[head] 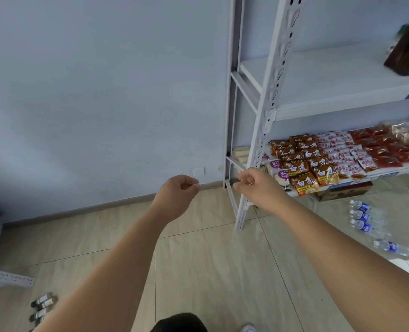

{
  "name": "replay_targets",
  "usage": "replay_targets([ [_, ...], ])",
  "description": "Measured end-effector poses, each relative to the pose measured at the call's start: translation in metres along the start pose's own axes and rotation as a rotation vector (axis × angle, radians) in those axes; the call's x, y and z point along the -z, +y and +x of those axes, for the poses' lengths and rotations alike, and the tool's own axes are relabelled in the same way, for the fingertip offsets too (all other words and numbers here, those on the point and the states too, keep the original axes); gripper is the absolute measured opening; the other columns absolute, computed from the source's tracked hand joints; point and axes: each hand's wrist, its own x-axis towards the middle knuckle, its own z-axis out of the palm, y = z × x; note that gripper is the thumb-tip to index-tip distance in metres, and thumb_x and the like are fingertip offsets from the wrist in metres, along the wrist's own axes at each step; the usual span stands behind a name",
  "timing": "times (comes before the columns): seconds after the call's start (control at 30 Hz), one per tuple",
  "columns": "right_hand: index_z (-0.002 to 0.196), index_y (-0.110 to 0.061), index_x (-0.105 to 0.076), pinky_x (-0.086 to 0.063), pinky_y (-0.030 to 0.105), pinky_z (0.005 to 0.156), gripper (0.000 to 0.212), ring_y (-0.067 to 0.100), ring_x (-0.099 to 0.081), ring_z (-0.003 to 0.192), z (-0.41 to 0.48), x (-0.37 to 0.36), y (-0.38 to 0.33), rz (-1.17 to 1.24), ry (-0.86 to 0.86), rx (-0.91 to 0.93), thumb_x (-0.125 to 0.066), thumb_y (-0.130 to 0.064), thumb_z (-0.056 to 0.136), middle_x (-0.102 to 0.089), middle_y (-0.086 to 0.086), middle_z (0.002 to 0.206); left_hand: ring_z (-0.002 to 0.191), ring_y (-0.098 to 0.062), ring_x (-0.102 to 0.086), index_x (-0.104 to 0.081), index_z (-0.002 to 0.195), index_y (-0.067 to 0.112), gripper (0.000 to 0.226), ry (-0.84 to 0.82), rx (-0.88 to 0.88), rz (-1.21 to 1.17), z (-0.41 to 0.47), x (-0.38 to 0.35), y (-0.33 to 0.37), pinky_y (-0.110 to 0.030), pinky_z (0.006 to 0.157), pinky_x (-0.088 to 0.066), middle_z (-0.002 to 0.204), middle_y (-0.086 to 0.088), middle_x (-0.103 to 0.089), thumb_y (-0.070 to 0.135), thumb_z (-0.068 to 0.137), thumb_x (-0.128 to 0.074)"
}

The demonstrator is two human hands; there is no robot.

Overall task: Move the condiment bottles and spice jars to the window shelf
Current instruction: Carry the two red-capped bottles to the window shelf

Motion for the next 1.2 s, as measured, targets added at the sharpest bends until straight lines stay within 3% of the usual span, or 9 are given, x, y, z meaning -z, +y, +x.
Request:
replay_targets([
  [0.1, 0.126, -0.026, -0.061, -0.049, 0.028, 0.083, 0.033, 0.008, -0.062, 0.103, 0.003, 0.023, 0.017, -0.007, -0.012, 0.0, -0.065, -0.04, 0.097, -0.064, -0.012, 0.115, 0.068, -0.005, -0.06, -0.07, 0.107, 0.026, 0.015, -0.022, 0.001, 0.033, 0.003, -0.022, 0.015, -0.02, 0.06, -0.042, 0.09, 0.01, -0.072, 0.036, 0.098, -0.063],
  [0.27, 0.125, -0.024, -0.061, -0.043, 0.018, 0.067, 0.031, -0.003, -0.058, 0.092, 0.027, 0.06, 0.032, -0.024, 0.004, 0.002, -0.066, -0.037, 0.097, -0.064, -0.013, 0.109, 0.079, -0.005, -0.064, -0.069, 0.108, 0.027, 0.014, -0.043, -0.02, 0.037, 0.032, -0.05, 0.048, -0.018, 0.062, -0.042, 0.096, 0.01, -0.072, 0.034, 0.099, -0.061],
  [0.4, 0.124, -0.023, -0.063, -0.046, 0.023, 0.075, 0.032, 0.005, -0.062, 0.099, 0.054, 0.091, 0.04, -0.031, 0.042, 0.004, -0.068, -0.038, 0.096, -0.063, -0.015, 0.106, 0.091, -0.009, -0.069, -0.07, 0.105, 0.028, 0.012, -0.065, -0.094, 0.007, 0.067, -0.072, 0.087, -0.023, 0.073, -0.05, 0.099, 0.013, -0.072, 0.035, 0.098, -0.063],
  [0.53, 0.122, -0.024, -0.063, -0.044, 0.023, 0.076, 0.028, 0.005, -0.059, 0.1, 0.079, 0.141, 0.038, -0.061, 0.098, 0.0, -0.066, -0.036, 0.097, -0.061, -0.016, 0.107, 0.073, -0.005, -0.062, -0.07, 0.107, 0.028, 0.014, -0.081, -0.196, -0.02, 0.113, -0.088, 0.142, -0.02, 0.062, -0.045, 0.098, 0.01, -0.072, 0.035, 0.099, -0.062],
  [0.63, 0.124, -0.024, -0.062, -0.046, 0.025, 0.077, 0.03, 0.005, -0.059, 0.098, 0.098, 0.179, 0.044, -0.07, 0.171, -0.013, -0.067, -0.036, 0.097, -0.062, -0.012, 0.11, 0.077, -0.009, -0.066, -0.07, 0.107, 0.028, 0.014, -0.127, -0.253, -0.031, 0.142, -0.108, 0.175, -0.013, 0.056, -0.044, 0.098, 0.01, -0.072, 0.037, 0.098, -0.062],
  [0.77, 0.124, -0.023, -0.063, -0.046, 0.029, 0.082, 0.03, 0.007, -0.059, 0.101, 0.114, 0.21, 0.063, -0.043, 0.245, -0.039, -0.066, -0.036, 0.097, -0.061, -0.014, 0.107, 0.091, -0.008, -0.068, -0.068, 0.103, 0.033, 0.008, -0.2, -0.308, -0.006, 0.167, -0.136, 0.202, -0.02, 0.069, -0.045, 0.099, 0.014, -0.071, 0.037, 0.098, -0.062],
  [0.9, 0.123, -0.024, -0.064, -0.045, 0.026, 0.082, 0.03, 0.008, -0.06, 0.105, 0.12, 0.235, 0.084, 0.03, 0.29, -0.062, -0.066, -0.038, 0.097, -0.062, -0.011, 0.11, 0.085, -0.007, -0.065, -0.066, 0.099, 0.036, 0.006, -0.249, -0.332, 0.032, 0.181, -0.157, 0.223, -0.02, 0.062, -0.044, 0.101, 0.013, -0.069, 0.035, 0.1, -0.06],
  [1.03, 0.12, -0.025, -0.064, -0.043, 0.018, 0.076, 0.025, 0.001, -0.058, 0.099, 0.134, 0.268, 0.104, 0.054, 0.327, -0.06, -0.067, -0.036, 0.097, -0.061, -0.014, 0.106, 0.092, -0.003, -0.065, -0.068, 0.107, 0.032, 0.011, -0.236, -0.35, 0.053, 0.198, -0.181, 0.25, -0.016, 0.067, -0.044, 0.104, 0.016, -0.067, 0.035, 0.099, -0.061],
  [1.2, 0.123, -0.025, -0.065, -0.05, 0.033, 0.096, 0.029, 0.01, -0.06, 0.108, 0.154, 0.316, 0.135, 0.061, 0.331, -0.053, -0.066, -0.037, 0.097, -0.062, -0.012, 0.11, 0.092, -0.005, -0.066, -0.068, 0.108, 0.03, 0.012, -0.207, -0.362, 0.079, 0.214, -0.222, 0.287, -0.014, 0.062, -0.046, 0.103, 0.013, -0.069, 0.035, 0.1, -0.061],
])
